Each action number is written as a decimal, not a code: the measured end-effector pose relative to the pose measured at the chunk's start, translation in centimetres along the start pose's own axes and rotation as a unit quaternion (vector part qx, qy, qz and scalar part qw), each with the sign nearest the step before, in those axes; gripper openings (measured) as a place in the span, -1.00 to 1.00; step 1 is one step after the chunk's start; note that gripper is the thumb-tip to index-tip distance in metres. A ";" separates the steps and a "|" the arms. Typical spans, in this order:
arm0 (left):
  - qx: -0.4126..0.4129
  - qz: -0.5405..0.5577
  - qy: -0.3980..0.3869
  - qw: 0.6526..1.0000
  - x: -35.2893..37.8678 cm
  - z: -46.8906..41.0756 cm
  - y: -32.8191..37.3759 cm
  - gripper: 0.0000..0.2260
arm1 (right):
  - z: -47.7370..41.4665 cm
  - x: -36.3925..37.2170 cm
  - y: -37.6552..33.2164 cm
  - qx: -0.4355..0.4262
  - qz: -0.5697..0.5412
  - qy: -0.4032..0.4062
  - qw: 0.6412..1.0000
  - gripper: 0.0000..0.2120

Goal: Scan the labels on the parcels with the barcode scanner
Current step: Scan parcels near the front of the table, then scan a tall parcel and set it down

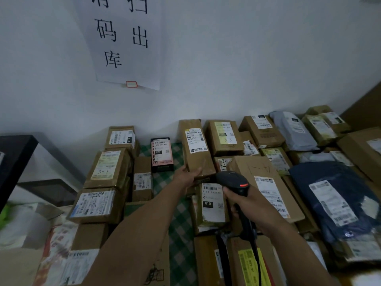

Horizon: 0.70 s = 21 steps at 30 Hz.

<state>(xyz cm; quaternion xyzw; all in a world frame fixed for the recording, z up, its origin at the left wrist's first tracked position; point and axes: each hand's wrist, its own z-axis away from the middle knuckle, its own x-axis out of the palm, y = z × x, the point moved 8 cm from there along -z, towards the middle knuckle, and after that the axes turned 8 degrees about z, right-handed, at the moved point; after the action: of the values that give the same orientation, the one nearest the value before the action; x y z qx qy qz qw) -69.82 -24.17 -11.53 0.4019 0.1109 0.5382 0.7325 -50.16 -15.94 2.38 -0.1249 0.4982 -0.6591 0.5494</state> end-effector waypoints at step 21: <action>0.194 0.146 -0.059 0.968 -5.4 23.3 -0.4 -0.26 | 8.4 1.7 -4.2 -0.122 -0.089 0.124 0.981 -0.52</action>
<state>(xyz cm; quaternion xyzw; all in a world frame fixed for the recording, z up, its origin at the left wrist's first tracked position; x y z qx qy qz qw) -57.79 -39.85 1.95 0.5791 0.1098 0.5827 0.5595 -47.35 -22.21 9.04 -0.1527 0.6259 -0.6500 0.4032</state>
